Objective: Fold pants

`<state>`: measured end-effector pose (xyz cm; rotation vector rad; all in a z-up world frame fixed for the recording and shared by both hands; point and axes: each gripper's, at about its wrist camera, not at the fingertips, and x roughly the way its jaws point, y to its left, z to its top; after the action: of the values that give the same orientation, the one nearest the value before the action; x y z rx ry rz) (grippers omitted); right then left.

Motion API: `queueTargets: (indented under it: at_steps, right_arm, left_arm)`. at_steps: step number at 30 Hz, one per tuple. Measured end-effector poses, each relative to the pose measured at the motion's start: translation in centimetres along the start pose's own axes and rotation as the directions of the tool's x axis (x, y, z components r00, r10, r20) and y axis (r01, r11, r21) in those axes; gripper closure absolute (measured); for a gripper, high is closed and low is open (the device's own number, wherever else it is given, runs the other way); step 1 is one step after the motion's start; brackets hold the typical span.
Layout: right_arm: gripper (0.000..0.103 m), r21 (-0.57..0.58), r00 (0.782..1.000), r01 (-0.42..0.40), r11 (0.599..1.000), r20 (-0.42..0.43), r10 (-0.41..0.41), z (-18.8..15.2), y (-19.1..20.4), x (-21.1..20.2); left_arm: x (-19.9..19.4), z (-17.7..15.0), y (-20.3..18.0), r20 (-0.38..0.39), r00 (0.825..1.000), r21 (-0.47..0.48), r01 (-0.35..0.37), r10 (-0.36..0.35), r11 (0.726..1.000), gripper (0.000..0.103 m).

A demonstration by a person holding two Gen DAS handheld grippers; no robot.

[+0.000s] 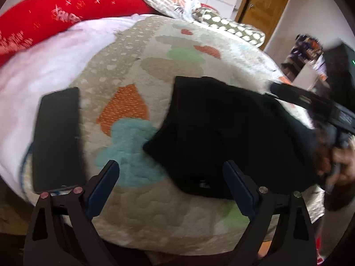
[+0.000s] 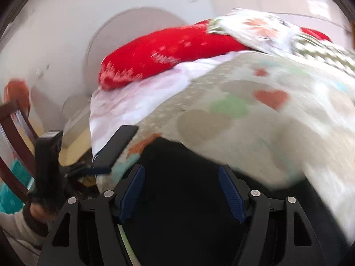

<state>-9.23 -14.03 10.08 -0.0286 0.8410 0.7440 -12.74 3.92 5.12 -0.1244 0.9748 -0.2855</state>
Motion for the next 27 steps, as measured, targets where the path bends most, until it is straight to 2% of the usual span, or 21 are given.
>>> queueTargets:
  at_steps: [3,5,6,7,8,10,11,12,15,18,21,24,26,27]
  right_arm:
    - [0.026,-0.136,0.995,0.008,0.991,-0.101,-0.022,1.8,2.6,4.5]
    - [0.029,-0.202,0.986,0.046,0.978,-0.145,-0.077,2.1,3.5,7.0]
    - [0.038,-0.211,0.982,0.057,0.976,-0.162,-0.092,1.9,3.6,7.7]
    - [0.065,-0.188,0.981,0.048,0.981,-0.177,-0.082,1.7,3.2,8.1]
    - [0.070,-0.165,0.984,0.033,0.986,-0.169,-0.061,1.4,2.9,7.7]
    - [0.079,-0.128,0.992,0.002,0.992,-0.125,-0.018,1.2,2.2,5.8]
    - [0.082,-0.109,0.994,0.005,0.994,-0.106,-0.017,1.3,1.7,4.9]
    - [0.083,-0.092,0.996,0.007,0.996,-0.087,-0.015,1.5,1.3,4.0]
    - [0.084,-0.063,0.999,0.018,0.998,-0.034,-0.020,2.8,1.0,2.5]
    - [0.084,-0.045,1.000,0.005,0.999,-0.010,-0.006,4.1,1.3,2.9]
    - [0.084,-0.020,1.000,-0.015,1.000,-0.019,0.015,4.7,1.4,5.3]
    - [0.083,0.037,0.997,0.024,0.999,-0.073,-0.021,4.3,0.4,9.7]
    - [0.074,0.086,0.997,0.024,0.996,-0.076,-0.018,3.9,-0.4,10.4]
    - [0.073,0.131,0.998,0.001,0.991,-0.055,0.006,3.7,-0.9,9.8]
  left_arm:
    - [0.3,0.0,-0.4,0.017,1.000,0.017,0.003,-0.003,1.000,0.019]
    - [0.7,0.1,-0.6,0.019,1.000,0.036,0.009,-0.010,0.999,0.031]
    - [0.9,0.1,-0.6,0.014,0.999,0.032,0.029,-0.030,0.999,0.043]
    - [1.0,0.1,-0.7,0.010,0.998,0.024,0.065,-0.065,0.998,0.062]
    - [1.0,0.1,-0.8,0.010,0.996,0.027,0.087,-0.087,0.996,0.066]
    - [0.5,0.1,-1.5,0.028,0.996,0.068,0.079,-0.081,0.995,0.069]
    - [0.0,0.3,-1.6,0.046,0.994,0.084,0.094,-0.098,0.992,0.081]
    - [-0.5,0.7,-1.6,0.061,0.993,0.082,0.098,-0.103,0.992,0.100]
    - [-1.4,2.5,-0.6,0.096,0.985,0.045,0.139,-0.143,0.989,0.100]
    - [-0.7,3.4,-0.2,0.088,0.991,0.047,0.094,-0.098,0.994,0.101]
    - [-0.4,2.9,0.7,0.075,0.993,0.025,0.086,-0.088,0.996,0.101]
    - [-0.4,2.5,1.8,0.068,0.996,-0.001,0.058,-0.058,0.998,0.100]
    - [-0.5,2.2,2.3,0.056,0.996,-0.016,0.074,-0.073,0.997,0.092]
    - [-0.6,2.0,2.4,0.054,0.996,-0.019,0.078,-0.077,0.997,0.075]
